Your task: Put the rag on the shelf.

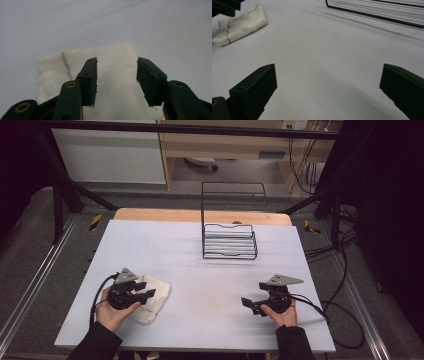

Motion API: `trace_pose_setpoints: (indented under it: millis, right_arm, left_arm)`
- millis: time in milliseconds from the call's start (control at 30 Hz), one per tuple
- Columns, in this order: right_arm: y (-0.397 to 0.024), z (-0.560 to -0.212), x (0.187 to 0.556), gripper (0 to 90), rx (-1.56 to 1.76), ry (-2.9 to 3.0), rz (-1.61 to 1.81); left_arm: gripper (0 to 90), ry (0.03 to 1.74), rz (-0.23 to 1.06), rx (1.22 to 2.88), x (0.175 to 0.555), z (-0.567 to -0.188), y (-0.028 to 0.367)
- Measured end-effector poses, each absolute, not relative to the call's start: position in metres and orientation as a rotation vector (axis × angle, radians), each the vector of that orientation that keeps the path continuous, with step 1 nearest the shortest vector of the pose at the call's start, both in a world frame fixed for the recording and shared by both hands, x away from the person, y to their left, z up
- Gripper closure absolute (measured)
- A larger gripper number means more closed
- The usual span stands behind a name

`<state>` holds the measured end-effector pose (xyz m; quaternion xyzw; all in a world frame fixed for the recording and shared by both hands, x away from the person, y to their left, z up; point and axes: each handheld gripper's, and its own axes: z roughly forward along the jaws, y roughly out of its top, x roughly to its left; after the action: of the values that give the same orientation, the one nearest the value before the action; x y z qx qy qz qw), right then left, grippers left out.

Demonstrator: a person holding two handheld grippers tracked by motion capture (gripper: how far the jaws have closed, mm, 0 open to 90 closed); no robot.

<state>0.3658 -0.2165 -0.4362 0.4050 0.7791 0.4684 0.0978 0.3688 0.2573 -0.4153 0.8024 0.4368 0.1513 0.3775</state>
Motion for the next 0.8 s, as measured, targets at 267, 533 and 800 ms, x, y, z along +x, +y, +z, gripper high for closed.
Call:
trace_pose_setpoints:
  millis: [267, 533, 800]
  right_arm:
    - [-0.179, -0.430, 0.372, 1.6, 1.195, 2.313, 1.382]
    - [-0.132, -0.425, 0.380, 2.8, 1.136, 2.340, 1.346]
    - [-0.060, -0.424, 0.394, 8.4, 1.100, 2.390, 1.336]
  left_arm:
    - [42.2, 1.200, 0.369, 2.069, 0.368, -0.425, 0.299]
    - [47.7, 1.232, 0.378, 2.099, 0.368, -0.434, 0.314]
    - [58.6, 1.242, 0.338, 2.100, 0.370, -0.438, 0.318]
